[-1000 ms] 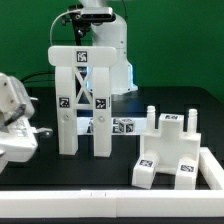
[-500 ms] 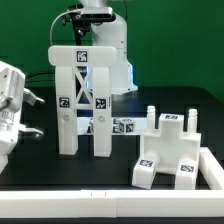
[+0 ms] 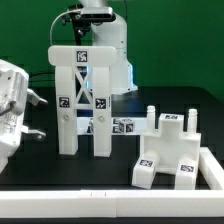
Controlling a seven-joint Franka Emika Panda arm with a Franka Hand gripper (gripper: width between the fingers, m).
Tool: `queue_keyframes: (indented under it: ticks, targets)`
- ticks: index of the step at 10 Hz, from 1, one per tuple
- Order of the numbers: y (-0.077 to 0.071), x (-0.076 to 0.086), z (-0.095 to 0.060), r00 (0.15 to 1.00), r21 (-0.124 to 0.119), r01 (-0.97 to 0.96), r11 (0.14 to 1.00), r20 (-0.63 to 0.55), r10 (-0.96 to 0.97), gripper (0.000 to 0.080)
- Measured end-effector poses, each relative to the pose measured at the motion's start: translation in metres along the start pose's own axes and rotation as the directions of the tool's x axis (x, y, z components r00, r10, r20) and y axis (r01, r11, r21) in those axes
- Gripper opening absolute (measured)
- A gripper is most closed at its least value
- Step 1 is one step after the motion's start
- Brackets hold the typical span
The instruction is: Assemble chair
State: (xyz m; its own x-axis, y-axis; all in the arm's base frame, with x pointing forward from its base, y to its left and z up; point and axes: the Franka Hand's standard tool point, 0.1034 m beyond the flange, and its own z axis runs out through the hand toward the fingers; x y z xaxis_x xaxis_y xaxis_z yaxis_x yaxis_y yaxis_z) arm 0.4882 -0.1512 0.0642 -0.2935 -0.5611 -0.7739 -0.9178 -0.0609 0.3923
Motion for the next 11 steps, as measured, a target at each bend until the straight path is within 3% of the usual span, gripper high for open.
queue_keyframes:
  ticks: [5, 8, 9, 11]
  targets:
    - [0.0, 0.0, 0.003, 0.993, -0.004, 0.12, 0.993, 0.002, -0.12, 0.0649]
    - [-0.001, -0.011, 0.014, 0.969, -0.025, 0.248, 0.968, 0.009, -0.248, 0.0649]
    - [-0.001, -0.01, 0.014, 0.966, -0.021, 0.257, 0.966, 0.01, -0.257, 0.0649]
    - [-0.003, -0.006, 0.013, 0.972, 0.009, 0.234, 0.972, 0.003, -0.234, 0.0649]
